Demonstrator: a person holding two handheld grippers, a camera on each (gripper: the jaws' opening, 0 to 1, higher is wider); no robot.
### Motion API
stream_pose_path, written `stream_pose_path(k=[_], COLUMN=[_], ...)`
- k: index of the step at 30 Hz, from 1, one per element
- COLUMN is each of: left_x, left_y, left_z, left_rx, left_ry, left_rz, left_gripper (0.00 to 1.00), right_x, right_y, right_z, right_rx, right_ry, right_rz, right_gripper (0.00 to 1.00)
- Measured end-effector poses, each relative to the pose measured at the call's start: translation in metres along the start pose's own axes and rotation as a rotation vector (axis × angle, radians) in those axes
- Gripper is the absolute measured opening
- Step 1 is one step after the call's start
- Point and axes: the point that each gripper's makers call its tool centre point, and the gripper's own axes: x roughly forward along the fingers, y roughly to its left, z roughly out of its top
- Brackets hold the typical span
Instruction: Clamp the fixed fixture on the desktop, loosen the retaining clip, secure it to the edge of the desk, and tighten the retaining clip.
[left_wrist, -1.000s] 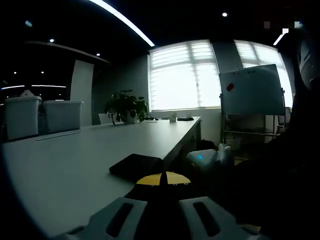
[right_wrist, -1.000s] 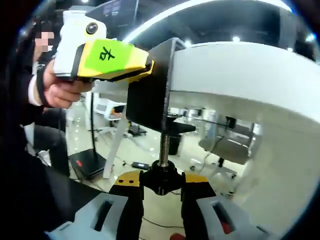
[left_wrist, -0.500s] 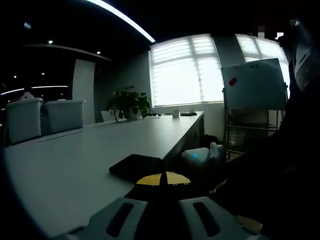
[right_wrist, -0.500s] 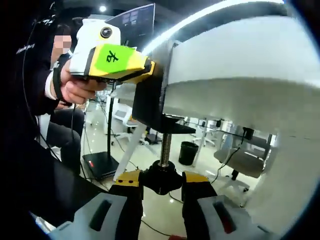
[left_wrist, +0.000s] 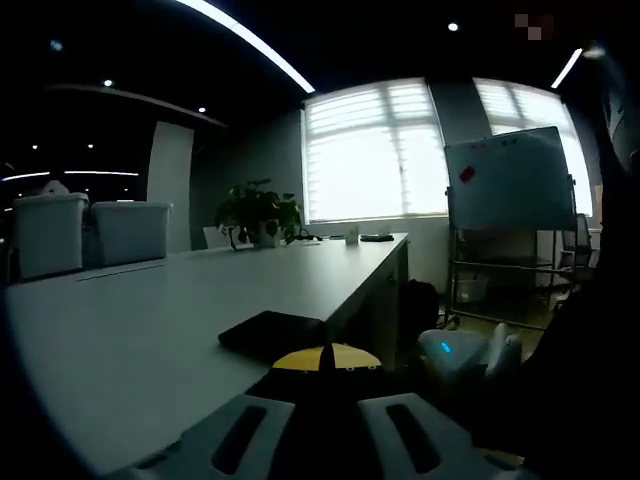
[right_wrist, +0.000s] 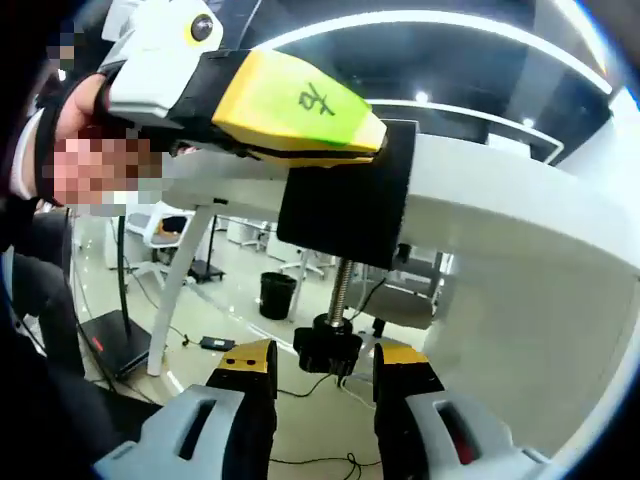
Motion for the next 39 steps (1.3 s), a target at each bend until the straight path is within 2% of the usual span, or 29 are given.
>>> stream_pose_path(k=[2,5,7,8,12,14,17,19,24,27,28,31,39], left_x=[0.000,-0.002,-0.003,-0.003,-0.004,-0.005,-0.006,-0.006,-0.006,-0.006,-0.005,-0.005,-0.002], left_y=[0.000,0.002,0.002,0.002,0.002,0.002,0.002,0.001,0.001,0.002,0.002,0.002,0.002], left_z=[0.001,0.000,0.001,0.001,0.001,0.001,0.001,0.002,0.002,0.002,0.002,0.002,0.000], left_rx=[-0.005,-0.005,-0.009,-0.009,-0.013,-0.011,-0.014,-0.015,-0.009,-0.015,-0.015,-0.019,-0.007], left_ry=[-0.008,-0.013,-0.022,-0.026,-0.034,-0.036,-0.042,-0.046,-0.042,-0.040,-0.039,-0.044,-0.020], left_rz=[-0.006,-0.010,-0.012,-0.013,-0.027,-0.035,-0.046,-0.049,-0.053,-0.048,-0.043,-0.036,-0.026], left_gripper=[0.01,0.01,0.01,0.01,0.01,0.01,0.01,0.01,0.00,0.00,0.00,0.00,0.00], right_x=[0.005,0.006,0.006,0.008,0.011,0.011,0.010,0.009,0.010,0.010,0.010,0.008,0.005], right_y=[0.000,0.001,-0.002,-0.001,0.002,0.000,-0.001,-0.001,0.007,0.011,0.013,0.016,0.024], right_z=[-0.001,0.005,0.003,0.001,-0.001,-0.001,-0.001,-0.001,-0.001,0.001,0.001,0.003,0.004], right_rx=[0.038,0.028,0.046,0.050,0.094,0.108,0.101,0.104,0.080,0.072,0.057,0.043,-0.011], right_ry=[0.018,0.018,0.043,0.060,0.071,0.071,0.072,0.071,0.082,0.045,0.029,-0.002,-0.051], right_rz=[-0.011,-0.052,-0.101,-0.103,-0.135,-0.177,-0.181,-0.159,0.009,0.134,0.201,0.335,0.605], right_gripper=[0.32,0.29,0.29,0.29,0.29,0.27,0.26,0.26,0.25,0.25,0.25,0.25,0.25])
